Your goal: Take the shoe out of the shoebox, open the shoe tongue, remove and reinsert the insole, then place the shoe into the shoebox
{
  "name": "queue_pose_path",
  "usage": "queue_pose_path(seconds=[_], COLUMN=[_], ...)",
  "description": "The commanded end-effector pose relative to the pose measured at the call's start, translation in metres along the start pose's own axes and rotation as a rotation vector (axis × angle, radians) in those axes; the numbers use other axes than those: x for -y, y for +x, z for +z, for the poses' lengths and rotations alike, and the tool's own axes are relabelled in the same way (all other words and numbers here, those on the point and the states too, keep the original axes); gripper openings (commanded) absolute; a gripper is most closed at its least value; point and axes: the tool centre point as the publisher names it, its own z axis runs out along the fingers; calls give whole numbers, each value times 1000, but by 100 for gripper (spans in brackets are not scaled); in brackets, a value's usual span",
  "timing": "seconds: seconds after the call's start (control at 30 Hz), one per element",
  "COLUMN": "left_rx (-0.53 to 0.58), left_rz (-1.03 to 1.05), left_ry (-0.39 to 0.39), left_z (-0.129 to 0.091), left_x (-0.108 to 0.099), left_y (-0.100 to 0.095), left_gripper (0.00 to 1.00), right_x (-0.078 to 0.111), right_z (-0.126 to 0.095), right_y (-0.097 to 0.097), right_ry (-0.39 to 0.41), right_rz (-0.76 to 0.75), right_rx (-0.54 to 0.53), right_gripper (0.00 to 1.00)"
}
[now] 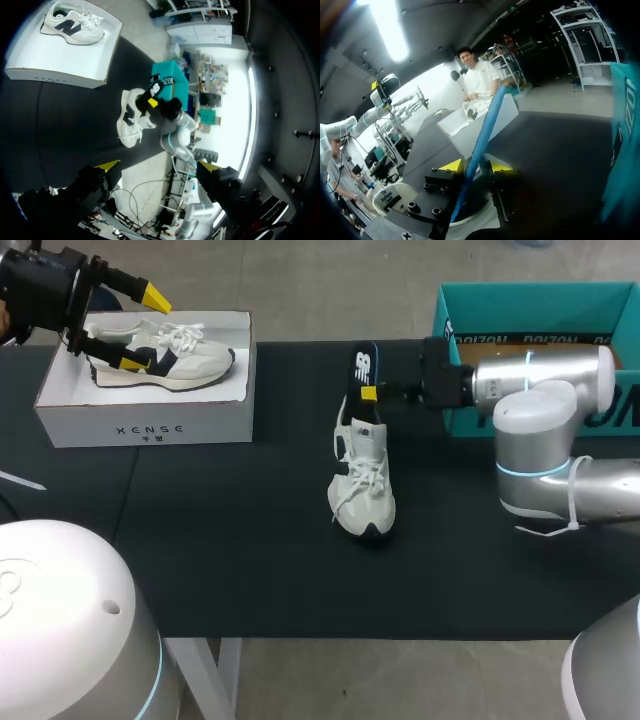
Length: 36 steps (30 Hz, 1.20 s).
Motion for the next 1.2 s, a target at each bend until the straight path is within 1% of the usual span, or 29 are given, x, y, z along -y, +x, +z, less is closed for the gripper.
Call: queue_pose_path(seconds=[0.03,0.2,0.5,0.6,0.73,0.77,0.8,0.87,0.9,1.07,1.2], left_rx=[2,2,2,2,2,2,2,2,2,2,2], left_rz=[-1,-1,-1,-1,-1,-1,-1,-1,-1,-1,-1], left_ry=[-1,-1,-1,-1,-1,-1,-1,-1,-1,-1,-1], left_z=[0,0,0,0,0,0,0,0,0,0,0], left_x=[0,0,0,0,0,0,0,0,0,0,0], left_y=[0,0,0,0,0,0,0,0,0,0,0], left_gripper=[100,100,100,100,100,100,100,100,100,100,100], right_x=[2,13,39,44,44,42,39,31,27,7,-3], right_z=[6,7,5,4,4,4,5,6,6,10,14], right_y=[2,11,25,27,27,25,23,17,15,2,-1], right_ry=[8,15,30,31,28,26,26,22,19,3,-11], right_rz=[9,26,72,83,91,92,85,67,62,27,12], right_rx=[-2,-18,-25,-23,-21,-21,-18,-16,-14,-8,-5], right_gripper=[0,0,0,0,0,14,42,47,47,46,45])
